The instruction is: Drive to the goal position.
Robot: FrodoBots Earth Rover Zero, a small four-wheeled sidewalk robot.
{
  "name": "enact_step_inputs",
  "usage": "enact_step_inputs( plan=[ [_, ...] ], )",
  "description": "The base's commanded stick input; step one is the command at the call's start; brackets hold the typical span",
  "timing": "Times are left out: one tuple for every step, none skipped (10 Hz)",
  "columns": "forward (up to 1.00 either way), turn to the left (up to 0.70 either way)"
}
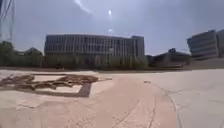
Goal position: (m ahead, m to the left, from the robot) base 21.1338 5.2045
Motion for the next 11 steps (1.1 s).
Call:
enact_step_inputs(
  plan=[
    [0.70,0.00],
    [0.70,0.00],
    [0.70,0.00],
    [0.70,0.00],
    [0.70,0.00],
    [0.70,0.00],
    [0.70,0.00],
    [0.70,0.00],
    [0.70,0.00],
    [0.70,0.00],
    [0.70,0.00]
  ],
)
